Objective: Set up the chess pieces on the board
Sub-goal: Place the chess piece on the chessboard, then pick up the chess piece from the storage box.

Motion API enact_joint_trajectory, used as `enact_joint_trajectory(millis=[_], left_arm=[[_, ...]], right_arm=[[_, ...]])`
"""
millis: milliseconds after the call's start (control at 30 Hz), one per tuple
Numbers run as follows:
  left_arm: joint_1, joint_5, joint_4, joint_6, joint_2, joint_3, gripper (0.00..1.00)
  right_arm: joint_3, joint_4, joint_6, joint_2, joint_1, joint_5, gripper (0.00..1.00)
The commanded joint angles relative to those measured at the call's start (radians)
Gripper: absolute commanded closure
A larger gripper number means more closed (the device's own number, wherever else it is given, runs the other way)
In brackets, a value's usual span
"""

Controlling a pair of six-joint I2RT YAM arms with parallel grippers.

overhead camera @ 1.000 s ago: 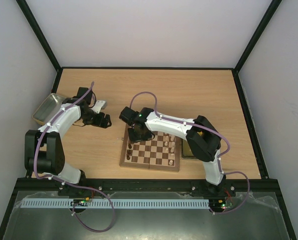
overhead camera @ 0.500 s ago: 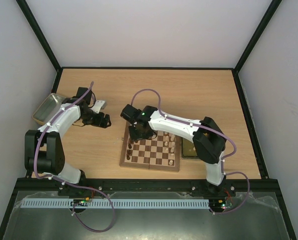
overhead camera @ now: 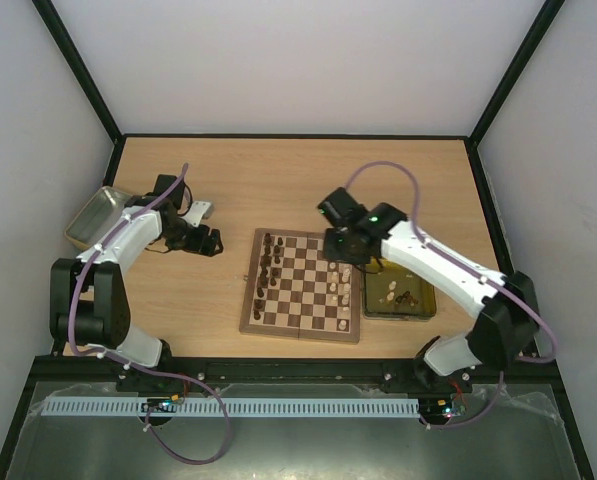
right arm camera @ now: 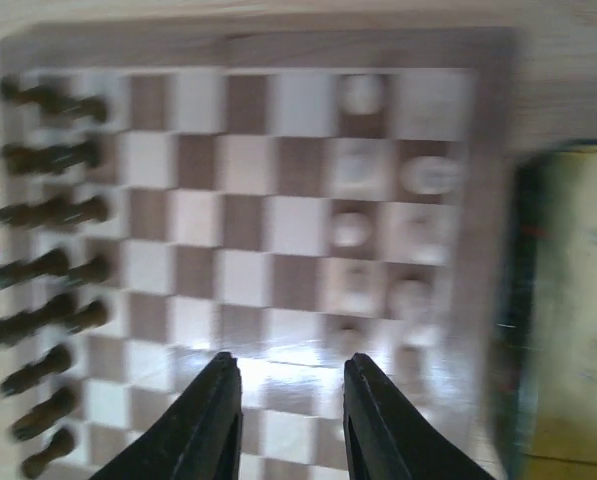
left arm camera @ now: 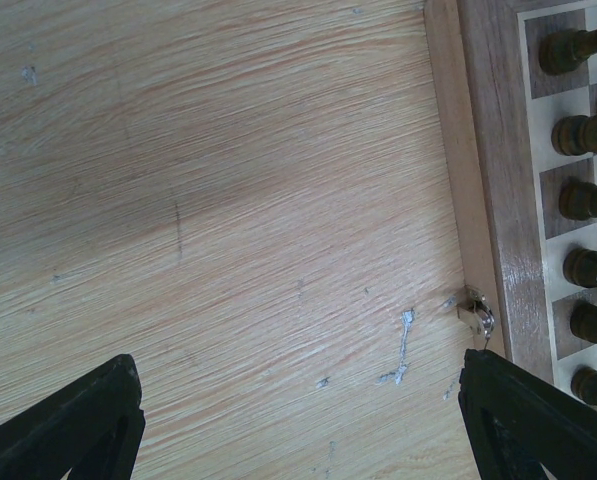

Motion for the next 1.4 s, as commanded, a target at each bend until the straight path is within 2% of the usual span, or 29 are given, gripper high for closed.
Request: enact_joint_trajectory(millis=[0, 333, 900, 1367], left_arm=[[0.004, 0.003, -0.009, -0.002, 0.016, -0.011, 0.13], [0.004, 0.0, -0.008, -0.004, 0.027, -0.011, 0.13], [0.003, 0.003, -0.01, -0.001, 0.057, -0.011, 0.13], [-0.016, 0.005, -0.017, -0.003, 0.093, -0.003, 0.13]], right_arm=[[-0.154, -0.048, 0.03, -0.121, -0.124, 0.054, 0.72], [-0.401, -0.001, 0.064, -0.308, -0.356, 0.051, 0.73], [-0.579, 0.033, 0.049, -0.417, -0.68, -0.011, 0.73], [-0.674, 0.139, 0.052, -0.398, -0.716, -0.084, 0.73]])
